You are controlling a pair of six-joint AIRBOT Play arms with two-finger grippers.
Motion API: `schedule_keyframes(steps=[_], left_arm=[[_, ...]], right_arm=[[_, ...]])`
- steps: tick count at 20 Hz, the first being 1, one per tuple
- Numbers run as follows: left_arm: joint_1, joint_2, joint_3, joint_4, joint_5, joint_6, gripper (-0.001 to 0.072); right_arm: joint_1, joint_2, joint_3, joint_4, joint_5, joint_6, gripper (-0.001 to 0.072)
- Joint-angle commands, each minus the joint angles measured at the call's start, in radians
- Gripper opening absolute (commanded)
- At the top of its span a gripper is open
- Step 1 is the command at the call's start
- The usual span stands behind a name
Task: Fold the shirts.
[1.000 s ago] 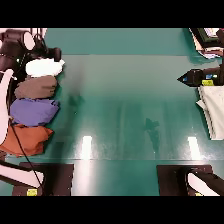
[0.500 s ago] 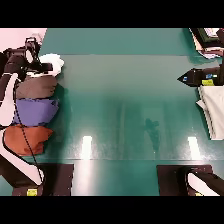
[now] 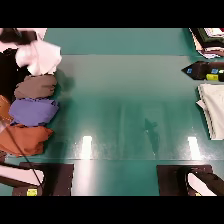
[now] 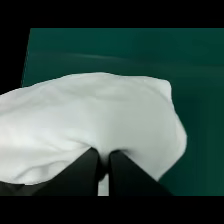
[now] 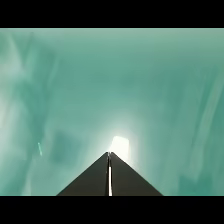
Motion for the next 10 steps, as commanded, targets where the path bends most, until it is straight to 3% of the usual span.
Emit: schedule_keyframes(steps=[1, 4, 7, 10], left_arm=[[-0.079, 0.24, 0.032, -0.085, -0.123, 0.08, 0.0024], [-0.217, 0.381, 0.032, -0.085, -0.221, 0.075, 0.0024], [-0.384, 0.4, 0.002, -0.085, -0.324, 0.049, 0.0024], [-0.547, 0.394, -0.157, -0.111, -0.298, 0.039, 0.0025]], right_arm=[[0.0, 0.077, 0.001, 0.009, -0.123, -0.001, 0.0018], [0.0, 0.131, 0.001, 0.008, -0.137, -0.001, 0.0018], [0.0, 0.158, 0.001, 0.009, -0.136, -0.001, 0.0018], [0.0, 0.171, 0.001, 0.01, -0.136, -0.001, 0.0018]])
